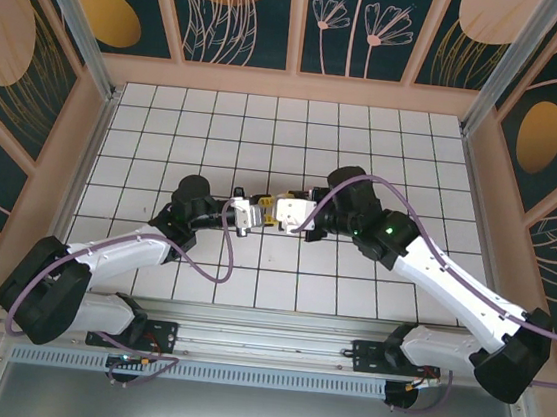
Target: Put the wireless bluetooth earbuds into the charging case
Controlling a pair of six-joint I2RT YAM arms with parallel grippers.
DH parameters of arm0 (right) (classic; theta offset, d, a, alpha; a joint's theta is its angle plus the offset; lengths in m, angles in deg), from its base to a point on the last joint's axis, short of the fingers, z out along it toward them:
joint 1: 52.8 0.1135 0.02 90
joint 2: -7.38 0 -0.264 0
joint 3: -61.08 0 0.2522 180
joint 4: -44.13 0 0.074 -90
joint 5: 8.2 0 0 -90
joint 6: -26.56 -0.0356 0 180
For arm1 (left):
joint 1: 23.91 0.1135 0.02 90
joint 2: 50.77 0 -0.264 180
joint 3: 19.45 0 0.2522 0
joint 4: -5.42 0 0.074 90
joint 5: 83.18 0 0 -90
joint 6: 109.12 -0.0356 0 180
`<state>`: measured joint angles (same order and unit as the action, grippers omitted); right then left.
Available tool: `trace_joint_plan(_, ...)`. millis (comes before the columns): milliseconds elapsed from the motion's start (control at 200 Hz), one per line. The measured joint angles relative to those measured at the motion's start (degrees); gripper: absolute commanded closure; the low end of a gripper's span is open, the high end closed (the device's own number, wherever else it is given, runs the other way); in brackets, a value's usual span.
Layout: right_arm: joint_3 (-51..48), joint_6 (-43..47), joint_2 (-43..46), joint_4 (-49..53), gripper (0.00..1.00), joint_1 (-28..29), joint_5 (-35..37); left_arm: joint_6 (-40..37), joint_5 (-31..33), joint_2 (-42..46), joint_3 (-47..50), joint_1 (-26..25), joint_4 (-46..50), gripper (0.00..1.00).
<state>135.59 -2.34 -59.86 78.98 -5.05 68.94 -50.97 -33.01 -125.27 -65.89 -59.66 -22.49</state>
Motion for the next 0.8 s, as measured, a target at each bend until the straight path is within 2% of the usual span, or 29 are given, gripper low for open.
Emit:
trace_joint_plan(365,1.03,-0.72,-1.33,0.61,0.77,-0.02,0.66,0.00,0.90,0.00,0.00,0.11,0.85,0.81)
trace_joint_plan(801,1.31,-17.75,-1.33,0.24,0.84,0.24,1.70,1.51,3.08,0.50,0.00,-0.07,0.76,0.81)
